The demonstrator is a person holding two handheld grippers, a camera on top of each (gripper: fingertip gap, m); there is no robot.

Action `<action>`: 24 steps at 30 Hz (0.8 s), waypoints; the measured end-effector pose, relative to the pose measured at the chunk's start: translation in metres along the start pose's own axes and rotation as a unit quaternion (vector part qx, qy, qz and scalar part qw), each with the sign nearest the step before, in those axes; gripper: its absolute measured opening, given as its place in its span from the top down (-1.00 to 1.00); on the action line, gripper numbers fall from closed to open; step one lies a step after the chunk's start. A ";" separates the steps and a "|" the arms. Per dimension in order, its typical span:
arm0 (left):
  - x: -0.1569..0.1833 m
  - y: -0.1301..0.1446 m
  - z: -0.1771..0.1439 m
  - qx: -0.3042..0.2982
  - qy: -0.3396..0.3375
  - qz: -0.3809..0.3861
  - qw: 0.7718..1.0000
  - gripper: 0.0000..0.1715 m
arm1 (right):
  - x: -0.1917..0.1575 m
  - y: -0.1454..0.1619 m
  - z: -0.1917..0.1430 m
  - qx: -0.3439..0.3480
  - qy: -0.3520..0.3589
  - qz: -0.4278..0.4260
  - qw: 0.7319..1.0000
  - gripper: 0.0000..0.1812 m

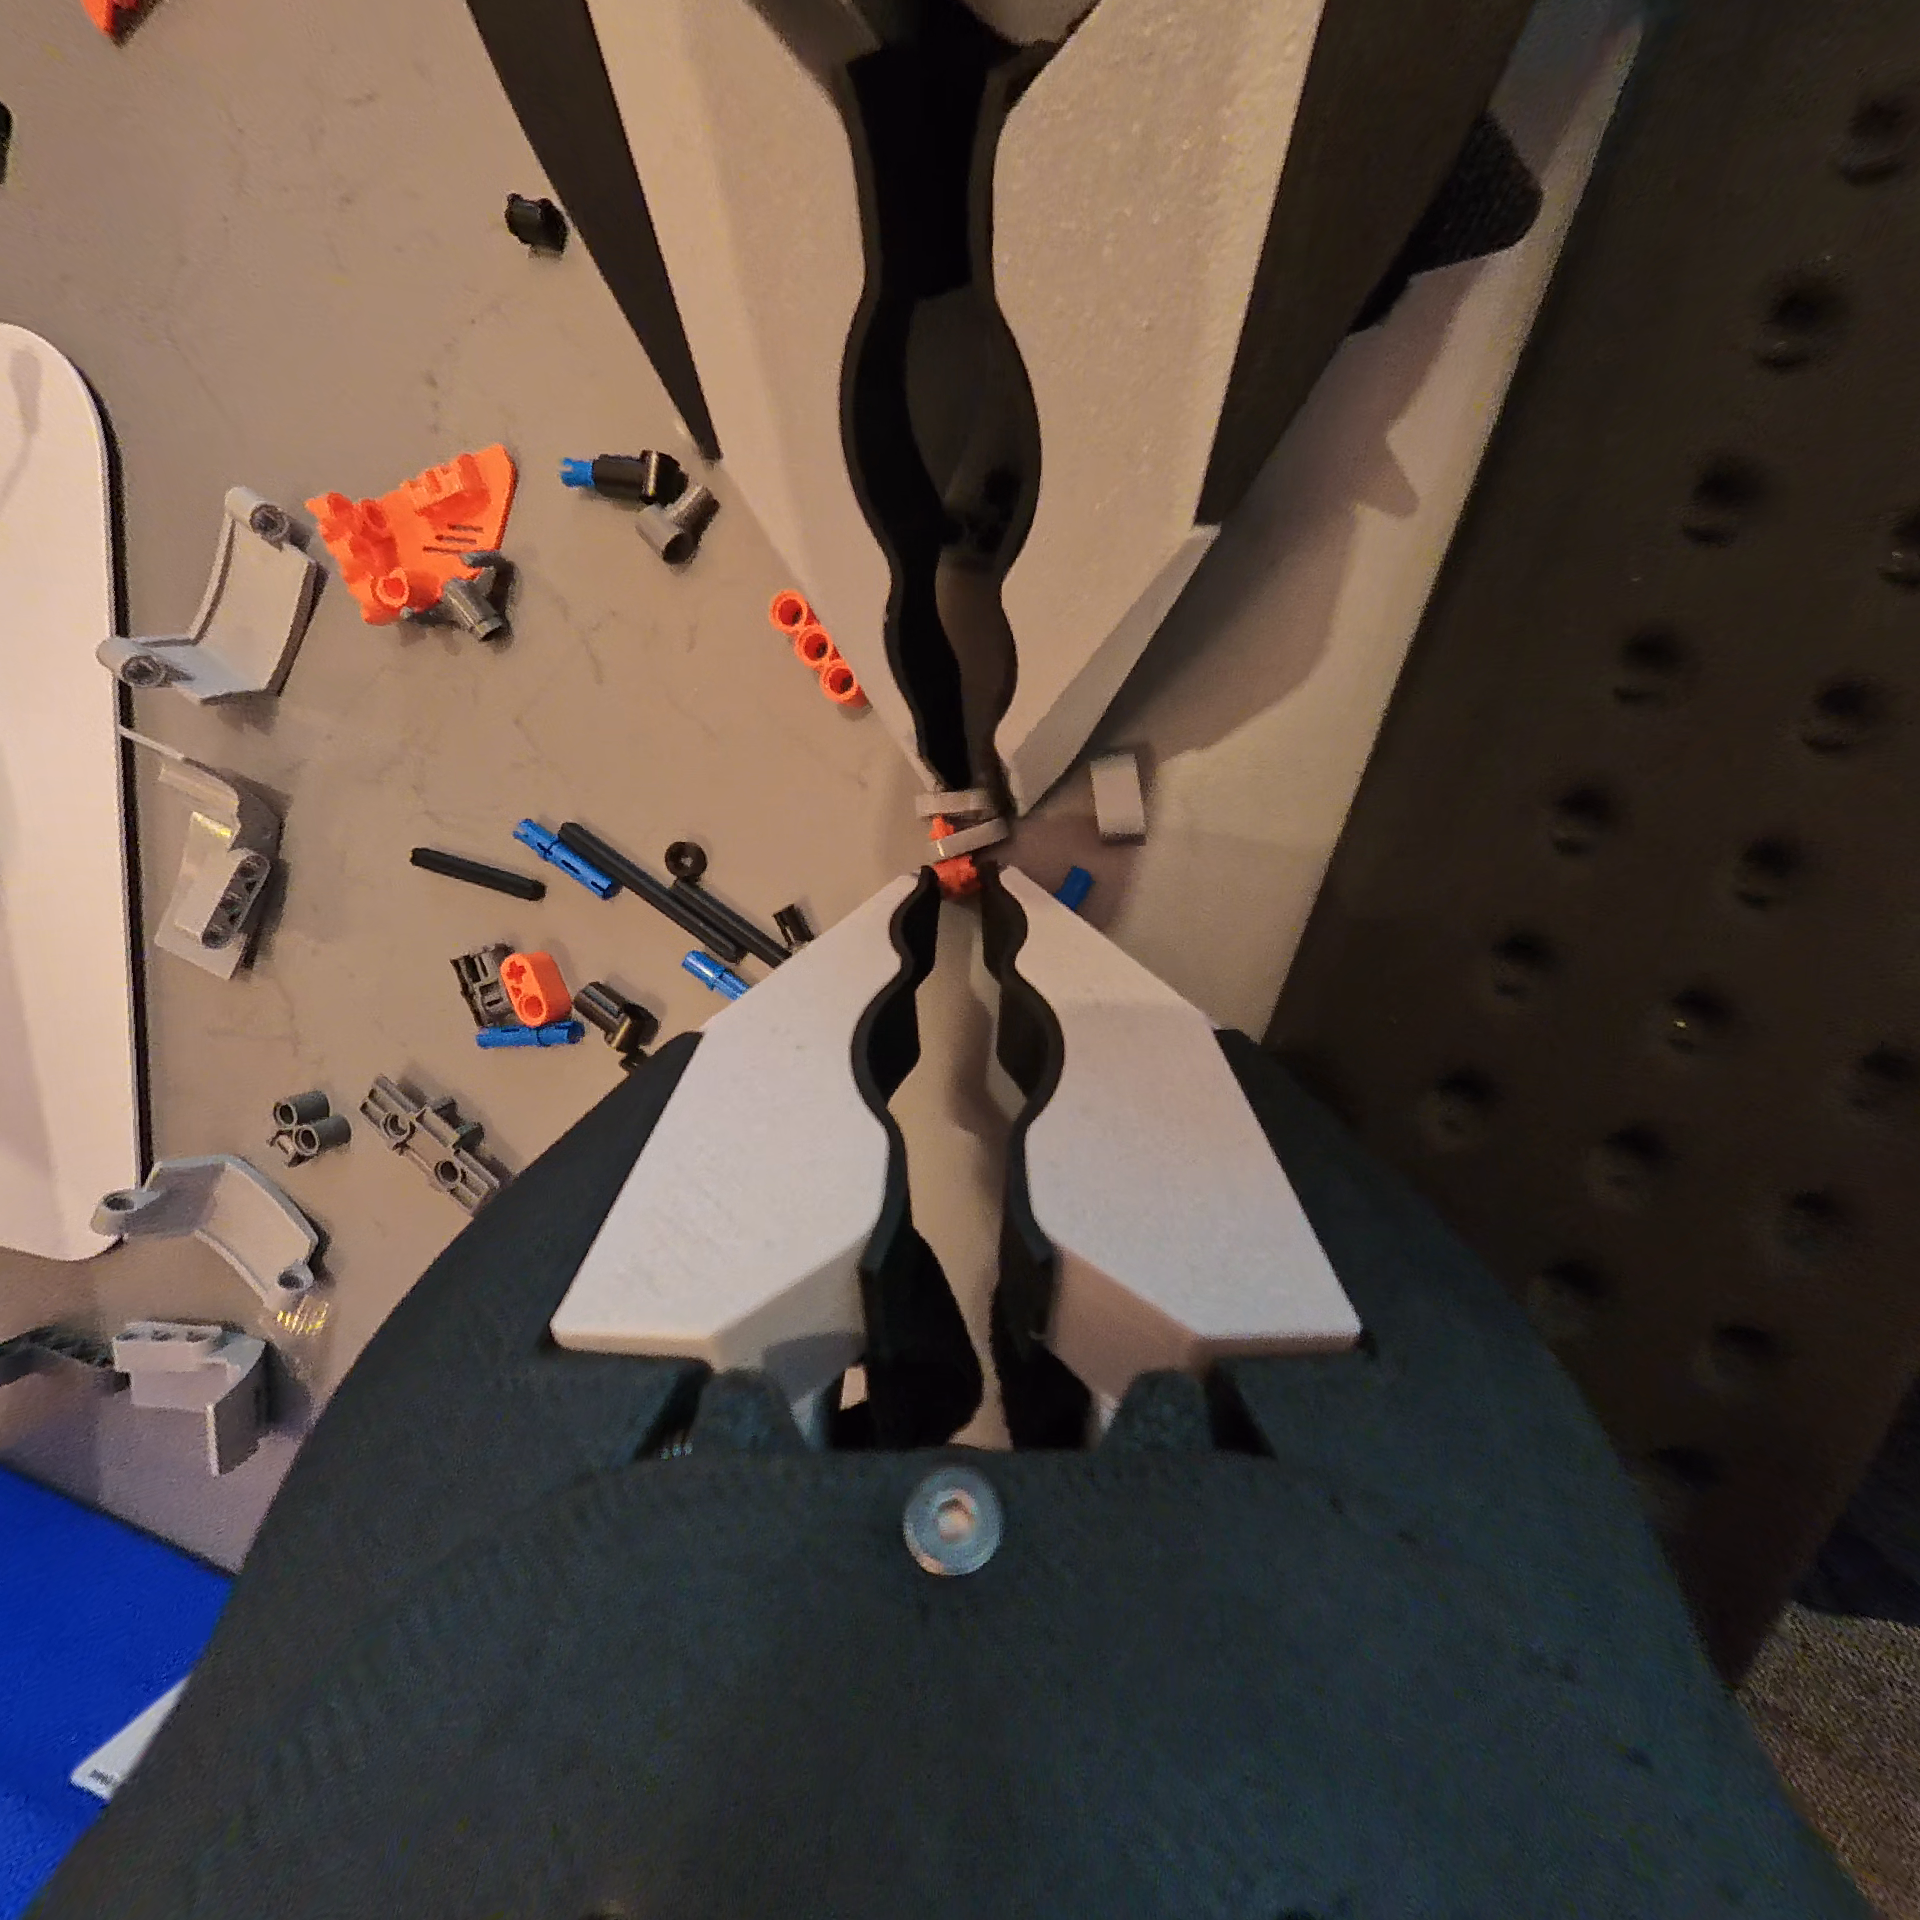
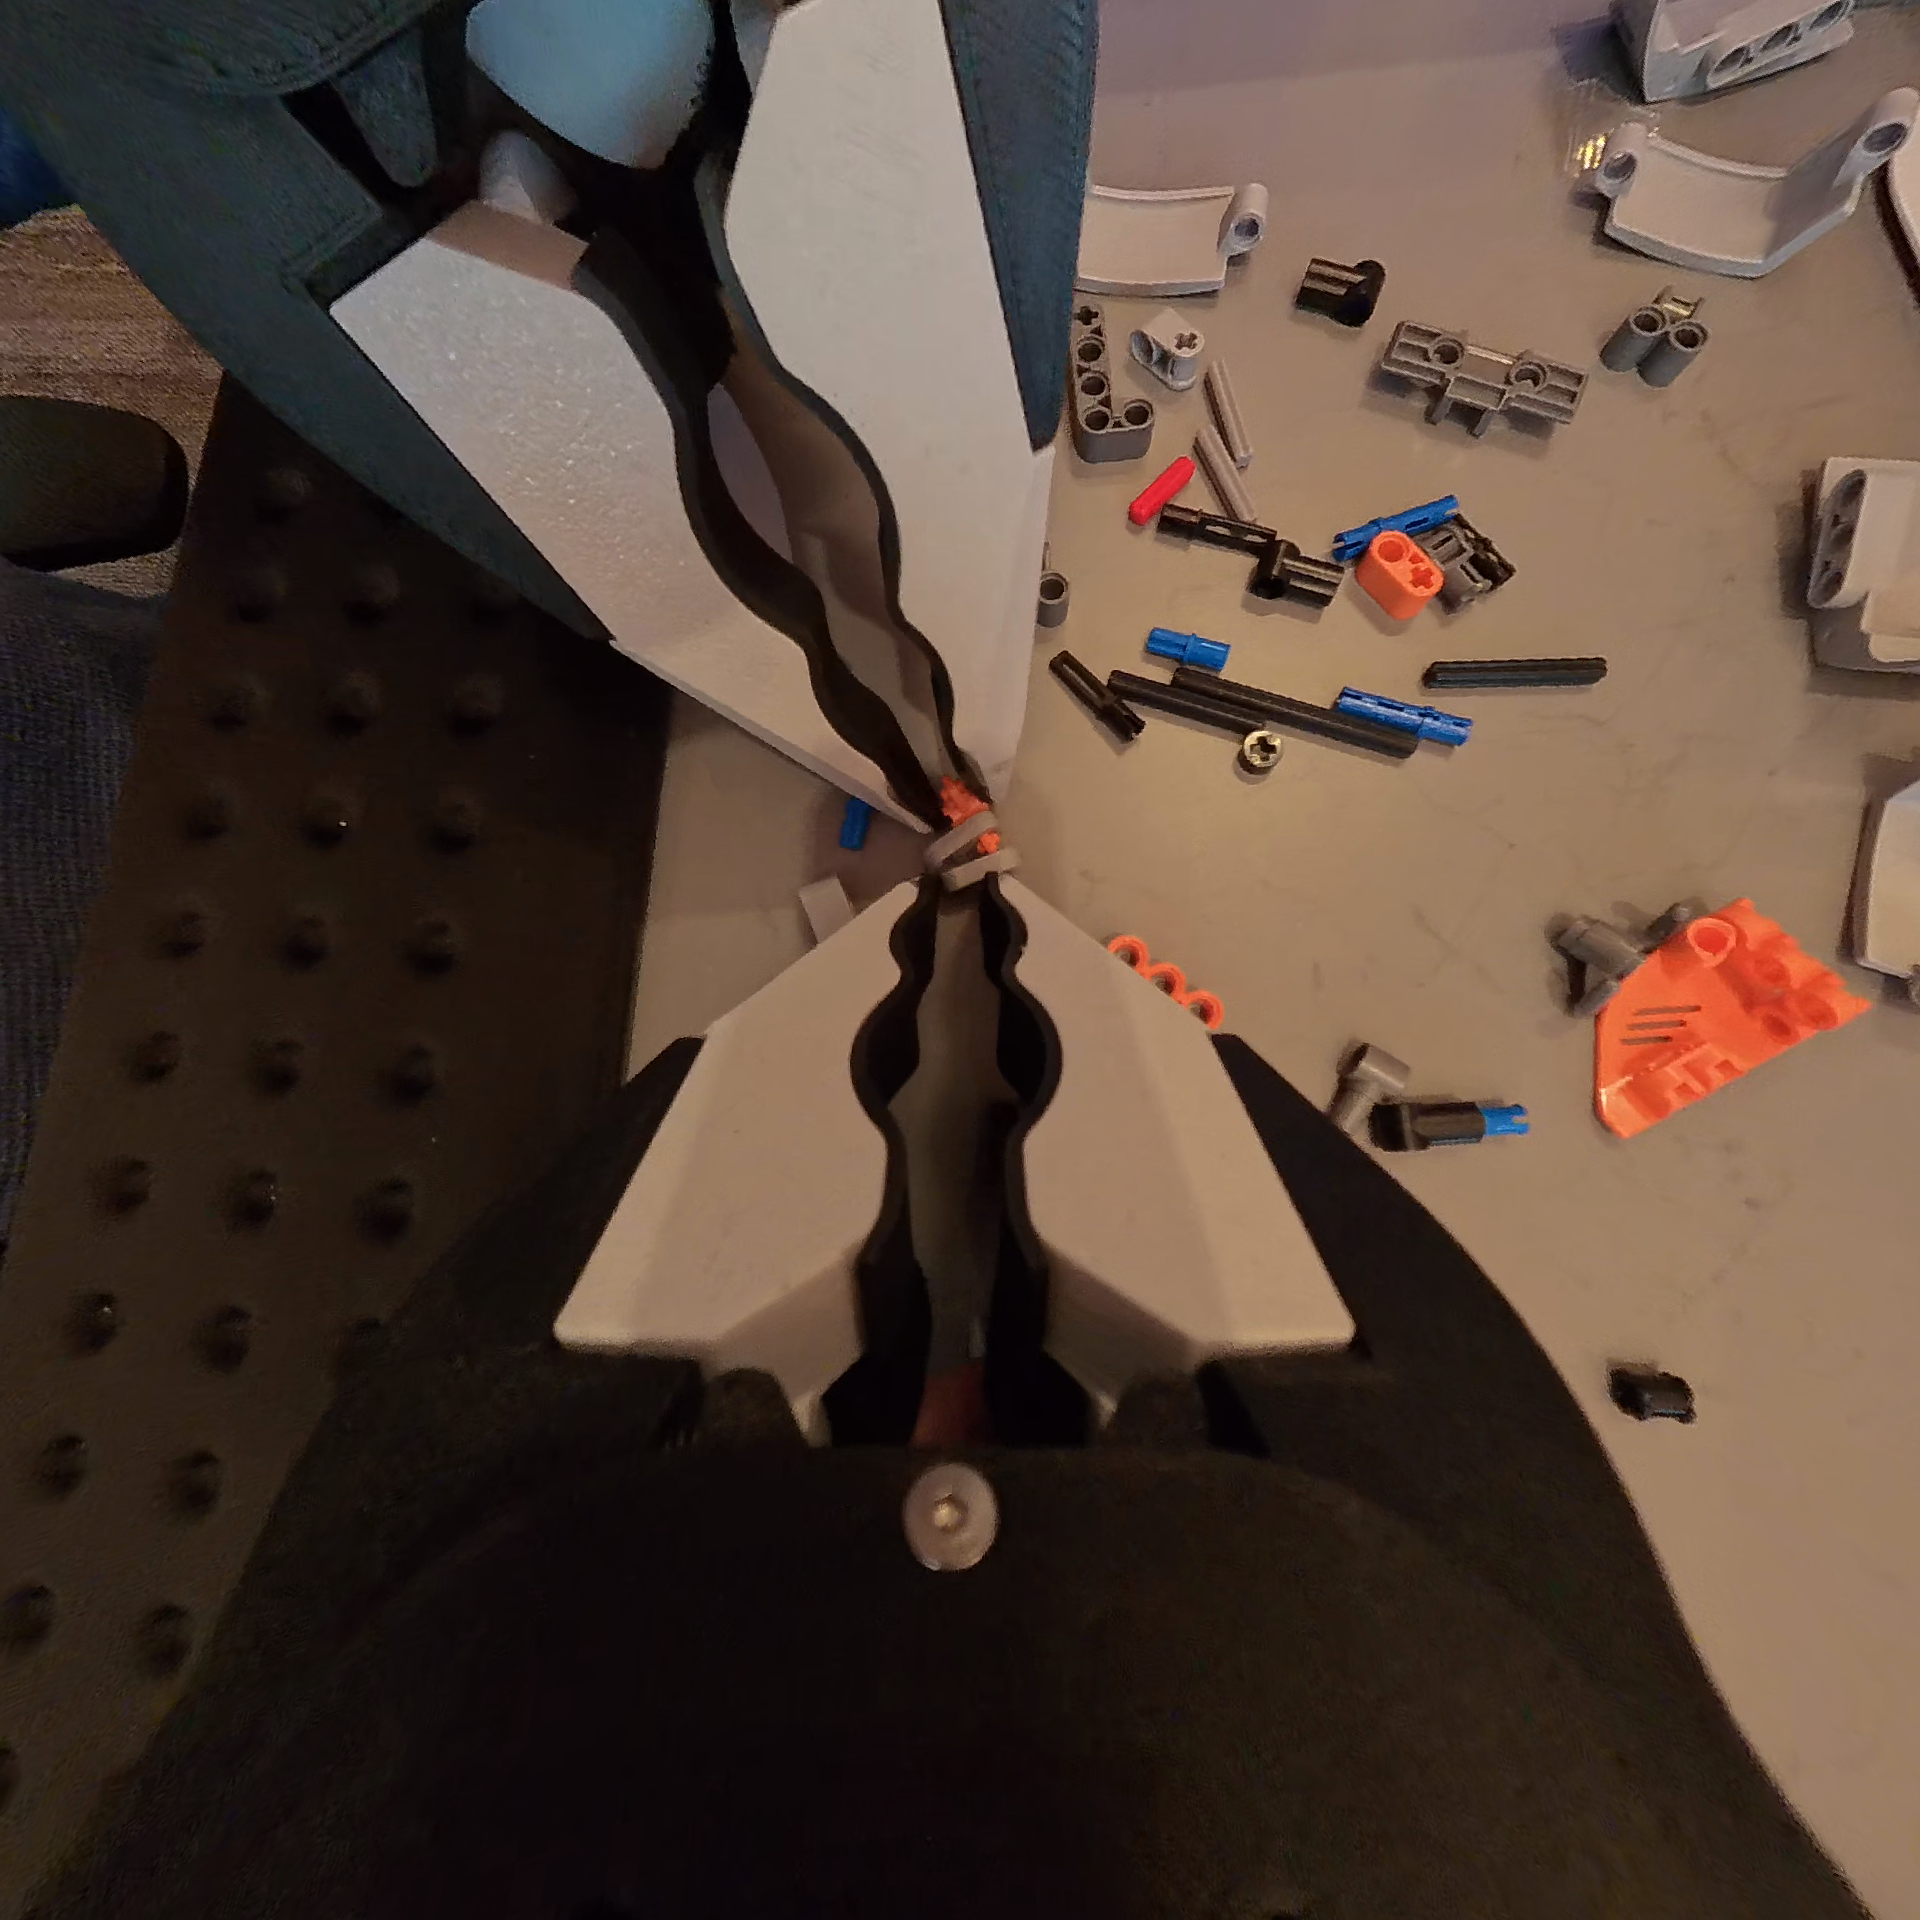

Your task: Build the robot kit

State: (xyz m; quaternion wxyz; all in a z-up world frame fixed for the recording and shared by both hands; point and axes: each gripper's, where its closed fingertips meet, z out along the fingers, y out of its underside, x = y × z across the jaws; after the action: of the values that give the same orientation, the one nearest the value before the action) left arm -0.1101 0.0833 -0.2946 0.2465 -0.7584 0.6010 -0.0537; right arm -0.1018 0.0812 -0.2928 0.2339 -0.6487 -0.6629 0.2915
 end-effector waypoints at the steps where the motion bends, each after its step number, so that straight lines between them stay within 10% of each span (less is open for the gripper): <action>1: 0.000 0.000 0.000 0.000 0.001 0.002 1.000 0.93 | 0.000 0.000 0.000 -0.001 -0.003 0.000 1.000 0.93; 24: -0.004 -0.001 0.001 0.002 -0.006 0.007 1.000 0.94 | -0.006 -0.002 0.002 -0.016 -0.004 -0.058 0.998 1.00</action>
State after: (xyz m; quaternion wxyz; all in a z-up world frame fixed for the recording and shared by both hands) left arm -0.1103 0.0876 -0.2945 0.2517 -0.7543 0.6044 -0.0487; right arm -0.1039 0.0752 -0.2924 0.2371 -0.6114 -0.7053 0.2695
